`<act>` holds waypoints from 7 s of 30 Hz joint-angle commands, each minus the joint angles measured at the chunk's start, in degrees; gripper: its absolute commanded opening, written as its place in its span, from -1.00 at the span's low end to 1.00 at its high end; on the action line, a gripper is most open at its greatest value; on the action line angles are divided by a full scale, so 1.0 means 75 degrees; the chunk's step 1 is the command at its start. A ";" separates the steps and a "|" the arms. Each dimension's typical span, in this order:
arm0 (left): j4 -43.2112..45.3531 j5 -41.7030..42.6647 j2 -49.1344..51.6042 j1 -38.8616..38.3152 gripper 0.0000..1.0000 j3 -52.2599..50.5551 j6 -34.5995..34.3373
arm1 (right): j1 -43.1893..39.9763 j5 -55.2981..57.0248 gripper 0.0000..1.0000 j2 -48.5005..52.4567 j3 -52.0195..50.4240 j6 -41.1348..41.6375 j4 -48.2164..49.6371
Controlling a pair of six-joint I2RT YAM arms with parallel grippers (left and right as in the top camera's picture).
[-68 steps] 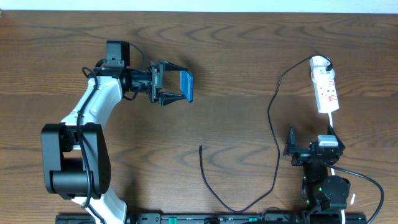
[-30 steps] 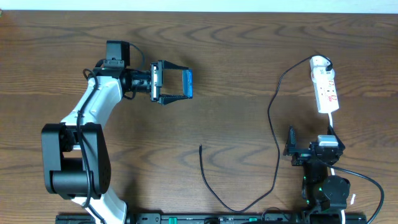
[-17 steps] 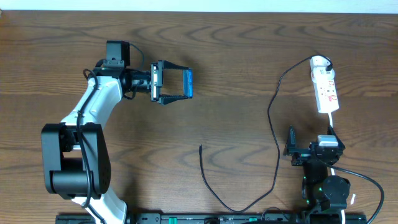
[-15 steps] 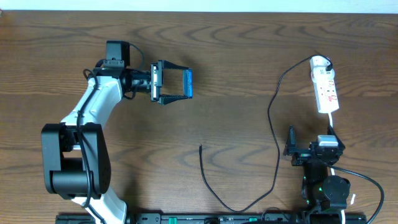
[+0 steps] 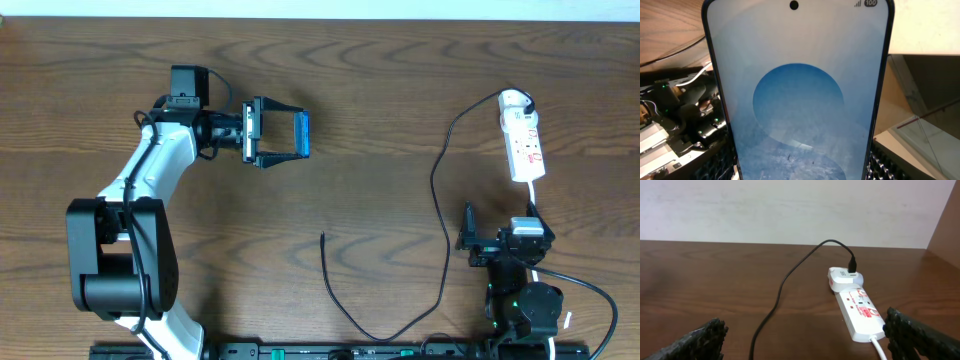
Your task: Plug charger to phone and switch on socket
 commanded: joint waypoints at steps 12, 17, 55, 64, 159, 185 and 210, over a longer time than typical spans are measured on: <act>0.0020 0.0356 -0.0230 0.0026 -0.86 0.0041 0.0020 | 0.0064 0.0035 0.98 -0.0061 -0.0009 -0.0070 -0.0023; 0.0020 0.0356 -0.0230 0.0026 -0.85 0.0041 0.0026 | 0.0064 0.0035 0.99 -0.0061 -0.0009 -0.0070 -0.0023; 0.0020 0.0358 -0.0230 0.0026 -0.85 0.0041 0.0224 | 0.0064 0.0035 0.99 -0.0061 -0.0009 -0.0070 -0.0023; 0.0017 0.0353 -0.0230 0.0026 -0.85 0.0041 0.0262 | 0.0064 0.0035 0.99 -0.0061 -0.0009 -0.0070 -0.0023; 0.4246 -0.4899 -0.0230 -0.1475 -0.85 0.0041 0.0530 | 0.1667 -0.4998 0.98 0.9920 0.7463 0.1131 -0.1495; 0.4345 -0.5435 -0.0230 -0.2798 -0.86 0.0041 -0.1166 | 0.1667 -0.4992 0.99 0.9926 0.7461 0.1215 -0.1332; 0.4876 -0.4983 -0.0230 -0.3503 -0.86 0.0041 -0.1725 | 0.1667 -0.3523 0.99 0.9926 0.7426 0.2078 -0.1501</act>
